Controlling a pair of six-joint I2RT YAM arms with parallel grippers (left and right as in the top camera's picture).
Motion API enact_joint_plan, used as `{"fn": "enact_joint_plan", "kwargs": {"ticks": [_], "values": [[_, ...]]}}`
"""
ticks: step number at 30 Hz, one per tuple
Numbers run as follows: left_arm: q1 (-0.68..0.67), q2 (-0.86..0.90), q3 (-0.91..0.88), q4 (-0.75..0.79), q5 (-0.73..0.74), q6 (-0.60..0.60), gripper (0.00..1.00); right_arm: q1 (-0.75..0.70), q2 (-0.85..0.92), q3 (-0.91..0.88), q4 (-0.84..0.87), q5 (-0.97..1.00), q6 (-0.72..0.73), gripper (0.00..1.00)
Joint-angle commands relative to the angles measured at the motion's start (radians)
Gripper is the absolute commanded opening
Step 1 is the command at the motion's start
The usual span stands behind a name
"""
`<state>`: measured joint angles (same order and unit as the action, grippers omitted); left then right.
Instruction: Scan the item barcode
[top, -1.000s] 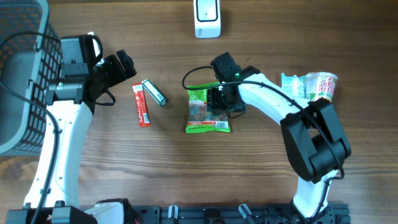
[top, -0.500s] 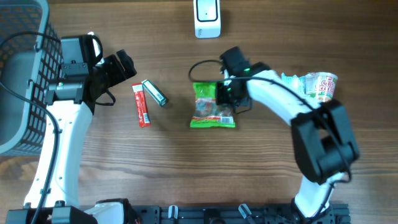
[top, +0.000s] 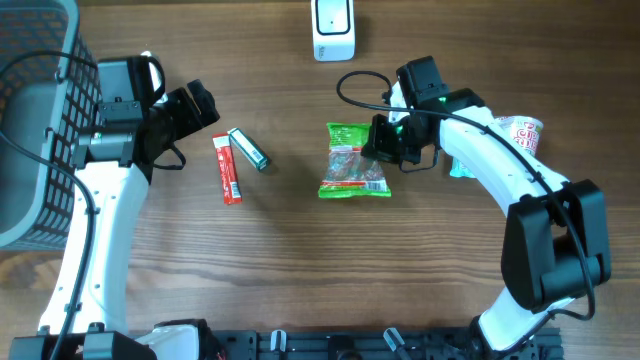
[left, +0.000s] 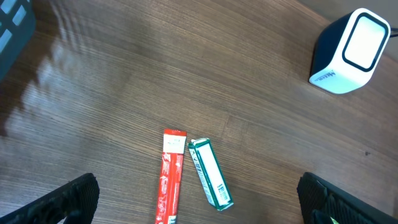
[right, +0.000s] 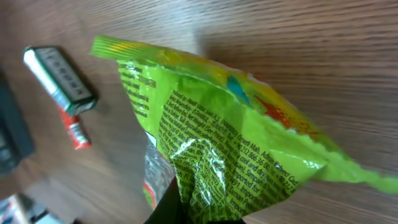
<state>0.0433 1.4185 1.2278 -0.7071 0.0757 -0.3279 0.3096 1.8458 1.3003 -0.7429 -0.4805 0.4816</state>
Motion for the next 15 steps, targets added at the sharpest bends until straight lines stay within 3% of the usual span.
{"fn": "enact_joint_plan", "kwargs": {"ticks": [1,6,9,15], "values": [[0.004,0.003,0.003,0.003,-0.006,0.006,1.00,-0.002,-0.017,-0.001,0.002,-0.135,-0.030,0.04],[0.004,0.003,0.003,0.003,-0.006,0.006,1.00,0.007,-0.017,-0.032,-0.014,0.043,0.179,0.04],[0.004,0.003,0.003,0.003,-0.006,0.006,1.00,0.027,-0.017,-0.113,0.070,0.084,0.274,0.04],[0.004,0.003,0.003,0.003,-0.006,0.006,1.00,0.096,-0.017,-0.218,0.234,0.197,0.329,0.08]]}}
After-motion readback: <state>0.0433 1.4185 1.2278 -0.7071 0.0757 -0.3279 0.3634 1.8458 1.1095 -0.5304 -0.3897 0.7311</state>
